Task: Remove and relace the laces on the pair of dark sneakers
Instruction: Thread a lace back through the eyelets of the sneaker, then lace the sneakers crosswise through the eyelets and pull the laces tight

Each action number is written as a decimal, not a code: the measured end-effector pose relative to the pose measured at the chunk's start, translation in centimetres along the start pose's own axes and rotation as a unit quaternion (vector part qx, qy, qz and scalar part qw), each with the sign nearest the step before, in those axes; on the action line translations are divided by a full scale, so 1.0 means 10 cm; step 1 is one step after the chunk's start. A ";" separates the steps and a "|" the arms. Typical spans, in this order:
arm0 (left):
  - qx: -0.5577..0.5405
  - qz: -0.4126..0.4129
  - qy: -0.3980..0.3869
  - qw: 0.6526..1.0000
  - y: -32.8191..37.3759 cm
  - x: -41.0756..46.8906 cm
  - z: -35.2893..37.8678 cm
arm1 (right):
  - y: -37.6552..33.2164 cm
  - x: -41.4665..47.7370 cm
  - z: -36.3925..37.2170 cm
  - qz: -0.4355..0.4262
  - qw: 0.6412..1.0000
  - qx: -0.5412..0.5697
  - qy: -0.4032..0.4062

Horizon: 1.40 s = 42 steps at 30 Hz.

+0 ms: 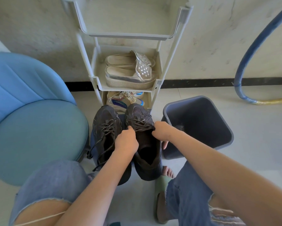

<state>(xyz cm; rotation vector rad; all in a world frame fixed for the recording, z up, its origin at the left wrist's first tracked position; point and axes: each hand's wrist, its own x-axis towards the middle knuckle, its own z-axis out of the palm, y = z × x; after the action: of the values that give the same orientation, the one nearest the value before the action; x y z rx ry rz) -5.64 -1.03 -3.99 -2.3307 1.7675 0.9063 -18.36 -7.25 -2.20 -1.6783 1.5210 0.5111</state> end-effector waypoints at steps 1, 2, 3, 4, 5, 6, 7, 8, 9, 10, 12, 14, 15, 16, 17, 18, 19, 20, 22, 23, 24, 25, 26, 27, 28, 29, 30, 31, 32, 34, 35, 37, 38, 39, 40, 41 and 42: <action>-0.003 -0.004 0.000 1.000 0.00 0.01 0.00 | -0.01 -0.01 0.01 -0.006 1.000 0.001 0.001; -0.006 -0.007 0.004 1.000 0.02 0.03 -0.01 | -0.02 -0.02 0.00 -0.014 1.000 -0.002 0.011; -0.008 -0.007 0.012 1.000 0.04 0.05 -0.01 | -0.04 -0.02 0.01 -0.024 0.999 -0.008 0.031; -0.008 -0.004 0.022 1.000 0.06 0.09 -0.01 | -0.06 0.00 0.02 -0.029 0.998 -0.008 0.052; -0.004 -0.002 0.030 1.000 0.09 0.12 -0.01 | -0.08 0.03 0.04 -0.033 0.997 -0.003 0.071; 0.005 -0.004 0.036 0.999 0.10 0.14 -0.01 | -0.10 0.09 0.06 -0.036 0.995 -0.002 0.089; 0.017 -0.011 0.038 0.999 0.12 0.17 -0.01 | -0.11 0.13 0.08 -0.037 0.994 -0.012 0.100; 0.030 -0.017 0.034 0.999 0.14 0.19 0.00 | -0.12 0.16 0.08 -0.037 0.994 -0.025 0.101; 0.046 -0.020 0.027 0.998 0.14 0.20 0.01 | -0.12 0.17 0.08 -0.037 0.994 -0.038 0.093; 0.059 -0.018 0.019 0.998 0.14 0.20 0.03 | -0.12 0.17 0.09 -0.038 0.995 -0.050 0.082; 0.072 -0.008 0.014 0.997 0.12 0.20 0.04 | -0.12 0.17 0.08 -0.047 0.993 -0.083 0.075; 0.073 0.004 0.009 0.997 0.11 0.19 0.04 | -0.09 0.17 0.07 -0.046 0.991 -0.094 0.082; 0.075 0.009 0.007 0.997 0.10 0.19 0.04 | -0.07 0.18 0.06 -0.042 0.992 -0.092 0.078; 0.079 0.013 0.006 0.997 0.09 0.18 0.04 | -0.05 0.21 0.05 -0.038 0.994 -0.083 0.067; 0.081 0.015 0.004 0.997 0.08 0.17 0.04 | -0.03 0.23 0.04 -0.032 0.996 -0.065 0.056; 0.079 0.015 -0.002 0.997 0.07 0.18 0.02 | -0.01 0.24 0.03 -0.030 0.998 -0.039 0.047; 0.072 0.011 -0.013 0.997 0.06 0.18 -0.01 | 0.02 0.23 0.00 -0.028 0.999 0.005 0.035; 0.055 0.004 -0.032 0.998 0.06 0.19 -0.05 | 0.05 0.21 -0.03 -0.025 0.998 0.061 0.024; -0.001 -0.013 -0.077 0.997 0.06 0.18 -0.16 | 0.13 0.14 -0.12 -0.027 0.988 0.148 -0.039; -0.017 -0.018 -0.092 0.995 0.07 0.16 -0.22 | 0.17 0.11 -0.18 -0.033 0.986 0.145 -0.080; -0.014 -0.022 -0.100 0.995 0.08 0.13 -0.29 | 0.19 0.08 -0.24 -0.042 0.985 0.117 -0.117; -0.004 -0.026 -0.104 0.994 0.08 0.10 -0.36 | 0.19 0.04 -0.28 -0.051 0.986 0.070 -0.143; -0.001 -0.031 -0.107 0.994 0.07 0.06 -0.41 | 0.20 0.01 -0.32 -0.061 0.986 0.020 -0.151; -0.008 -0.034 -0.108 0.994 0.06 0.03 -0.47 | 0.20 -0.02 -0.35 -0.072 0.987 -0.020 -0.141; -0.018 -0.035 -0.106 0.994 0.03 0.01 -0.52 | 0.20 -0.04 -0.36 -0.084 0.989 -0.044 -0.118; -0.035 -0.032 -0.100 0.994 0.00 0.00 -0.57 | 0.19 -0.07 -0.37 -0.094 0.990 -0.052 -0.086; -0.064 -0.028 -0.090 0.993 -0.04 -0.01 -0.62 | 0.19 -0.11 -0.38 -0.105 0.992 -0.048 -0.049; -0.116 -0.027 -0.083 0.989 -0.07 -0.02 -0.66 | 0.18 -0.15 -0.38 -0.114 0.993 -0.031 -0.011; -0.190 -0.024 -0.081 0.978 -0.09 -0.06 -0.70 | 0.18 -0.20 -0.38 -0.123 0.992 -0.001 0.018; -0.363 -0.007 -0.087 0.928 -0.12 -0.16 -0.80 | 0.15 -0.32 -0.40 -0.149 0.984 0.084 0.046; -0.433 0.003 -0.100 0.896 -0.12 -0.22 -0.87 | 0.13 -0.40 -0.42 -0.168 0.977 0.126 0.045; -0.510 0.031 -0.125 0.851 -0.13 -0.32 -1.02 | 0.07 -0.55 -0.49 -0.208 0.950 0.234 0.012; -0.525 0.050 -0.133 0.839 -0.13 -0.36 -1.10 | 0.03 -0.64 -0.53 -0.226 0.926 0.302 -0.016; -0.526 0.071 -0.139 0.836 -0.12 -0.41 -1.18 | 0.00 -0.71 -0.58 -0.241 0.900 0.360 -0.041; -0.523 0.090 -0.145 0.835 -0.12 -0.44 -1.23 | -0.03 -0.78 -0.62 -0.254 0.878 0.400 -0.062; -0.516 0.106 -0.145 0.838 -0.12 -0.46 -1.26 | -0.06 -0.84 -0.66 -0.267 0.862 0.424 -0.078; -0.497 0.118 -0.133 0.849 -0.10 -0.48 -1.28 | -0.09 -0.88 -0.70 -0.280 0.850 0.437 -0.092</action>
<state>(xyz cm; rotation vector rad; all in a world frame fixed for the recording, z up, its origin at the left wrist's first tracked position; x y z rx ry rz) -0.31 -1.73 8.63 -2.2001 1.6826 2.5380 -20.72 -7.04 8.81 -1.1833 0.8258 -0.3114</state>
